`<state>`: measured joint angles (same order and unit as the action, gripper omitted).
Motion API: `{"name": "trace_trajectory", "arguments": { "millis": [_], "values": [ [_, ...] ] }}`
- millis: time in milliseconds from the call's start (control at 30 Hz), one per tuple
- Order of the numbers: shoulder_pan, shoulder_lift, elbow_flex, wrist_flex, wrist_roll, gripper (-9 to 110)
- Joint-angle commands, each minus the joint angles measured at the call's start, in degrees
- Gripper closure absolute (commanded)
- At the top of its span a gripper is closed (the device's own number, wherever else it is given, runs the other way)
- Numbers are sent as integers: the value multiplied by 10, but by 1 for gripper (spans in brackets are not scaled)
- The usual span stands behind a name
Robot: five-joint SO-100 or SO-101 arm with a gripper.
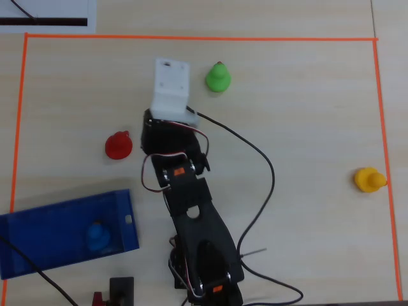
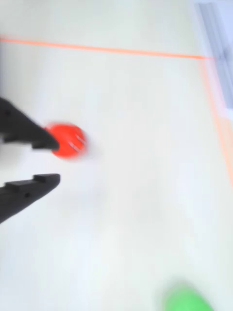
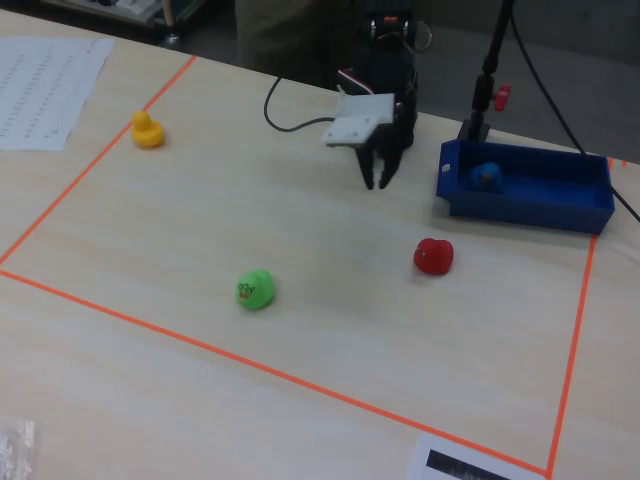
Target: Grasp blue duck and put it into box.
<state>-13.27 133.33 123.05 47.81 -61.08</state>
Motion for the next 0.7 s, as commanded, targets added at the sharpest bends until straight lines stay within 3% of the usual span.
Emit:
{"name": "trace_trajectory", "arguments": {
  "millis": [0,367,533,667],
  "values": [
    [47,149,232,-141,-11,101],
    [157,482,538,-69,-47,101],
    [154,563,551,75,-59,101],
    [161,563,552,218,-133,101]
  ]
}}
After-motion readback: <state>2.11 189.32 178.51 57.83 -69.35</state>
